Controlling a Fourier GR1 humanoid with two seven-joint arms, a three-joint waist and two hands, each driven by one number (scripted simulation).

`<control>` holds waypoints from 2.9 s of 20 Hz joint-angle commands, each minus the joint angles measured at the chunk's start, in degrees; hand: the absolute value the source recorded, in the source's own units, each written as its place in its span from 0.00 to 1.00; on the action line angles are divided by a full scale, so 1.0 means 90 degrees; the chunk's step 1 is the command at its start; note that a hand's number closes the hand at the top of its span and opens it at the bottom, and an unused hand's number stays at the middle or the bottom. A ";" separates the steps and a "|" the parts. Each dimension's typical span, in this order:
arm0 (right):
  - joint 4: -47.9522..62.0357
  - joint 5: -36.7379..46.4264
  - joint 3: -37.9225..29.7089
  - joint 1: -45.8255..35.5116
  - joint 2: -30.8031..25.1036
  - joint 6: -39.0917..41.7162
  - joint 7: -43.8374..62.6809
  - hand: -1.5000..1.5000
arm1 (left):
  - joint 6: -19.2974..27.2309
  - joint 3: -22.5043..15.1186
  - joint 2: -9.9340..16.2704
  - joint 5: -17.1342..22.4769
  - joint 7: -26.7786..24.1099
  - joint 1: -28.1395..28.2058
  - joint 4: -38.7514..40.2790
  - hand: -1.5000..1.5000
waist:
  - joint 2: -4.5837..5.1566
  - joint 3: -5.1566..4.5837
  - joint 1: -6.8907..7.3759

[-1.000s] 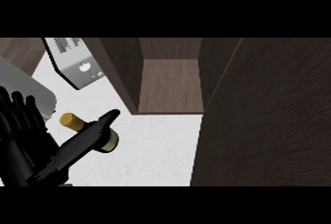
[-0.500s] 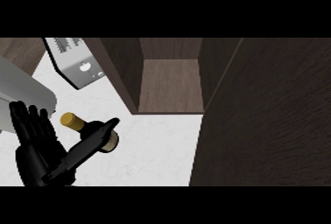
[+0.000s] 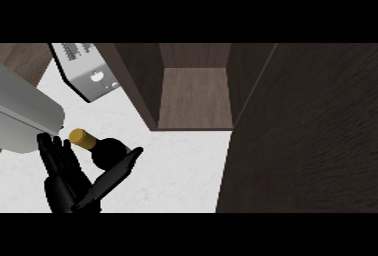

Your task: Pick up the wine, place it into the cabinet and close the cabinet

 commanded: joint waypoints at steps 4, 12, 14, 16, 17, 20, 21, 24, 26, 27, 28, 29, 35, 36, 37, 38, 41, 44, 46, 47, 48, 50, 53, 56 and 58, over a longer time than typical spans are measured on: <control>-0.0585 -0.0200 0.0225 -0.0345 0.0032 -0.0215 0.0654 0.00 | -0.0288 0.0234 -0.0030 0.1283 -0.1475 0.0361 0.0707 0.00 | -0.0007 -0.0004 0.0028; -0.0667 -0.0539 -0.0152 -0.0578 -0.0125 -0.0297 0.1030 0.00 | -0.1556 0.0883 -0.0031 0.2908 -0.3099 0.0652 0.1854 0.00 | -0.0017 -0.0005 0.0009; -0.0720 -0.0220 0.0132 -0.0559 -0.0058 -0.0371 0.1027 0.00 | -0.1366 0.0857 -0.0030 0.3020 -0.3127 0.0227 0.2147 0.00 | -0.0008 -0.0001 0.0001; -0.0935 -0.0204 0.0218 0.0065 0.0015 -0.0188 0.0672 0.00 | -0.1547 0.1000 -0.0030 0.3196 -0.3454 0.0074 0.2643 0.00 | 0.0003 0.0004 -0.0006; -0.0778 0.0021 0.0428 -0.0408 0.0025 -0.0400 0.0927 0.00 | -0.1474 0.0910 -0.0031 0.3253 -0.3333 0.0284 0.2337 0.00 | -0.0006 0.0002 0.0017; -0.0754 -0.0129 0.0356 -0.0362 0.0023 -0.0367 0.0867 0.00 | -0.2021 0.1113 -0.0031 0.4048 -0.4338 -0.0024 0.3553 0.00 | -0.0002 -0.0003 -0.0014; -0.0582 -0.0052 0.0190 -0.0781 -0.0080 -0.0503 0.1081 0.00 | -0.1961 0.0953 -0.0031 0.4241 -0.4558 -0.0025 0.3624 0.00 | -0.0006 -0.0004 -0.0007; -0.0719 -0.0477 -0.0062 -0.0503 -0.0143 -0.0288 0.0879 0.00 | -0.2575 0.1264 -0.0031 0.4415 -0.4628 -0.0144 0.3937 0.00 | -0.0001 0.0002 -0.0009; -0.0810 -0.0323 -0.0039 -0.0609 -0.0179 -0.0439 0.1149 0.00 | -0.2661 0.1410 -0.0031 0.4513 -0.4506 -0.0470 0.4131 0.00 | -0.0006 0.0002 -0.0031; -0.0951 -0.0206 0.0230 0.0198 0.0024 -0.0198 0.0489 0.00 | -0.2729 0.1379 -0.0031 0.4636 -0.4788 -0.0474 0.4361 0.00 | 0.0010 0.0007 -0.0013; -0.0682 -0.0669 -0.0334 -0.0645 -0.0350 -0.0243 0.1075 0.00 | -0.3170 0.1647 -0.0018 0.4500 -0.4766 -0.0235 0.4215 0.00 | -0.0005 0.0005 -0.0004; -0.0729 -0.0155 0.0227 -0.0391 -0.0060 -0.0364 0.0744 0.00 | -0.2825 0.1341 -0.0031 0.4657 -0.4980 -0.0549 0.4526 0.00 | 0.0004 0.0004 -0.0002; -0.0818 0.0171 0.0584 -0.0270 0.0030 -0.0502 0.0783 0.00 | -0.3536 0.1897 0.0165 0.4515 -0.4918 -0.0938 0.5332 0.00 | 0.0006 0.0005 -0.0007; -0.0997 -0.0297 0.0107 -0.0073 -0.0101 -0.0375 0.0799 0.00 | -0.3627 0.1953 0.0015 0.4463 -0.5275 -0.1097 0.5679 0.00 | 0.0008 0.0006 -0.0036; -0.0803 -0.0519 -0.0166 0.0064 -0.0202 -0.0166 0.0571 0.00 | -0.3132 0.1438 -0.0027 0.4536 -0.5210 -0.0814 0.5084 0.00 | 0.0007 0.0011 0.0002; -0.0859 -0.0731 -0.0257 -0.0231 -0.0240 -0.0265 0.0834 0.00 | -0.3463 0.1920 0.0002 0.4497 -0.5223 -0.1188 0.5557 0.00 | 0.0006 0.0008 -0.0026; -0.0958 -0.0568 -0.0127 -0.0076 -0.0226 -0.0281 0.0859 0.00 | -0.3820 0.1977 0.0072 0.4689 -0.5418 -0.0967 0.5624 0.00 | 0.0002 0.0008 -0.0009; -0.1052 -0.0612 -0.0079 -0.0161 -0.0258 -0.0306 0.1006 0.00 | -0.4032 0.1956 0.0225 0.4793 -0.5108 -0.1382 0.5518 1.00 | -0.0014 0.0010 -0.0044; -0.0852 -0.0308 0.0092 -0.0417 -0.0195 -0.0519 0.1107 0.00 | -0.4354 0.1993 0.0180 0.4619 -0.5517 -0.1657 0.6382 1.00 | 0.0001 0.0001 -0.0060; -0.0269 -0.0430 -0.0039 -0.0700 -0.0221 -0.0432 0.0834 0.00 | -0.3840 0.1776 0.0182 0.4431 -0.5217 -0.1616 0.5846 1.00 | 0.0002 0.0007 0.0005; -0.0455 -0.0966 -0.0477 -0.0361 -0.0261 -0.0180 0.0529 0.00 | -0.4256 0.1910 0.0382 0.4432 -0.5374 -0.1738 0.6394 1.00 | 0.0016 0.0010 -0.0032; -0.0674 -0.0352 0.0023 -0.0249 -0.0130 -0.0406 0.0710 0.00 | -0.3846 0.1583 0.0548 0.3889 -0.5619 -0.1587 0.6298 1.00 | -0.0004 0.0011 -0.0055; -0.0468 -0.0345 0.0067 -0.0366 -0.0197 -0.0361 0.0724 0.00 | -0.2993 0.1472 0.0197 0.3571 -0.5685 -0.2072 0.6226 1.00 | -0.0003 0.0011 -0.0029; -0.0797 -0.0193 0.0224 -0.0014 -0.0077 -0.0432 0.0638 0.00 | -0.3383 0.1867 0.0166 0.3571 -0.6489 -0.2245 0.6986 1.00 | 0.0012 0.0005 -0.0048; -0.0447 -0.0376 0.0182 -0.0208 -0.0047 -0.0409 0.0497 0.00 | -0.3788 0.1169 0.0182 0.3200 -0.6086 -0.2261 0.6761 1.00 | 0.0007 0.0007 -0.0059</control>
